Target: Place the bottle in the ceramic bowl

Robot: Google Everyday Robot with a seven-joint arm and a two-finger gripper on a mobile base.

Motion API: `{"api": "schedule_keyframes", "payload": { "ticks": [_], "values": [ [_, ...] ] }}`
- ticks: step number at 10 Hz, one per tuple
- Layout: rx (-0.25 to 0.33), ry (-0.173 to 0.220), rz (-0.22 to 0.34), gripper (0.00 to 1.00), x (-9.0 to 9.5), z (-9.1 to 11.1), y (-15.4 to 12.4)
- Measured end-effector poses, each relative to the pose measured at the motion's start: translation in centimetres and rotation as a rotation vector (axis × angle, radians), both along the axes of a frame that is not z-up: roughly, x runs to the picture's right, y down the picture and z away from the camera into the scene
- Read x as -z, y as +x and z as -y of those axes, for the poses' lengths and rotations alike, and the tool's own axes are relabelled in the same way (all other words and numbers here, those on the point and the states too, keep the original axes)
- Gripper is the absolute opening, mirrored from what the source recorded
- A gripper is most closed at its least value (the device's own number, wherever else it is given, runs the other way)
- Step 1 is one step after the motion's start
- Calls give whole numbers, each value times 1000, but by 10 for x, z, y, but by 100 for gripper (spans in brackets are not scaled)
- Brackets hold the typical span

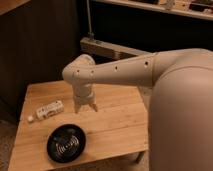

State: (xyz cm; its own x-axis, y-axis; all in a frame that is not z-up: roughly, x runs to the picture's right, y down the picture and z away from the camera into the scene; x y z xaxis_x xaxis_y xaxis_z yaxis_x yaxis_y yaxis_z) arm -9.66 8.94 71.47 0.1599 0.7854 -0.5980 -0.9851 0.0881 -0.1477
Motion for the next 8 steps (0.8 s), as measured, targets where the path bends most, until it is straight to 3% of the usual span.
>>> {"api": "schedule_keyframes", "payload": {
  "ticks": [1,4,6,8],
  "values": [
    [44,30,64,65,-5,3,2],
    [306,167,356,65,-24,19,15],
    [433,230,499,65,-33,31,26],
    [514,276,584,65,-38,38,31]
  ]
}}
